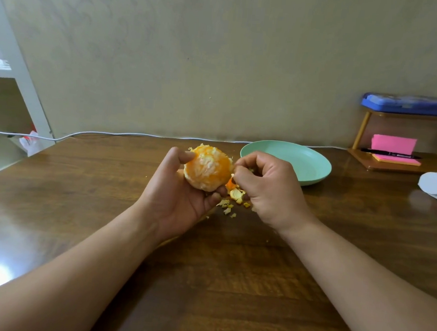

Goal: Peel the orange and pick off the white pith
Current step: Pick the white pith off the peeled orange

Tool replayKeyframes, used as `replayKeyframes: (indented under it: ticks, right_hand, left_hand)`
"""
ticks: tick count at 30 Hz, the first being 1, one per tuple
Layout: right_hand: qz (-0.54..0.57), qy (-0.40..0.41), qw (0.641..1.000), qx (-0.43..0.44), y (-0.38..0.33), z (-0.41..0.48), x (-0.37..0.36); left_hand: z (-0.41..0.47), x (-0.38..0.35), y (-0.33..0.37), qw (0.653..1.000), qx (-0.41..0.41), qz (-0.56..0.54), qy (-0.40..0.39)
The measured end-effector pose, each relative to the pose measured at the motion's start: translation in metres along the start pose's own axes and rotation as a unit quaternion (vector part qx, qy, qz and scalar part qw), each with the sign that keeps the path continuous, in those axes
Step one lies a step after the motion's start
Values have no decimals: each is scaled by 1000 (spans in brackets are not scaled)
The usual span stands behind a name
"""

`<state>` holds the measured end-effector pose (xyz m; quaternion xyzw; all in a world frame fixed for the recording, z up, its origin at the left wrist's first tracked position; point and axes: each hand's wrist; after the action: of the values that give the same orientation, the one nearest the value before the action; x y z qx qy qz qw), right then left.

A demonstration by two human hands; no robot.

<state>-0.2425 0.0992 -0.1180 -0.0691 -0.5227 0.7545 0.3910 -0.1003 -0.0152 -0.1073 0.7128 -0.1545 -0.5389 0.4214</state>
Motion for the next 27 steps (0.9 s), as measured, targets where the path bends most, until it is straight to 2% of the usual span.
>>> replayKeyframes:
  ticks: [6, 10, 12, 16, 18, 22, 27]
  right_hand:
    - [117, -6, 990, -78, -2, 1, -2]
    - [149, -25, 981, -117, -1, 2, -3]
    - [110, -37, 987, -115, 2, 3, -2]
    - [-124, -55, 989, -51, 6, 0, -3]
    - [-189, -41, 981, -8, 5, -2, -5]
    - [-180, -22, 983, 34, 3, -3, -4]
    - [-172, -38, 984, 12, 1, -5, -6]
  left_hand:
    - [2, 3, 1, 999, 18, -50, -8]
    - [1, 3, 3, 997, 15, -77, -4]
    - [1, 3, 4, 997, 12, -74, 2]
    - [3, 6, 4, 998, 17, -55, 24]
    - [4, 8, 3, 999, 15, -35, 37]
    - [6, 7, 0, 998, 3, -26, 59]
    - [8, 4, -2, 997, -17, -48, 59]
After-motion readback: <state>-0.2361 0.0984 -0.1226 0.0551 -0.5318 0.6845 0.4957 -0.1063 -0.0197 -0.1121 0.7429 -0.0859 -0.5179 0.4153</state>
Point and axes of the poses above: each hand's wrist, its own z-axis towards the middle knuckle, its own x-axis out of the back of the hand, y = z × x, and after that the axes turned 4 degrees about -y, right-handed
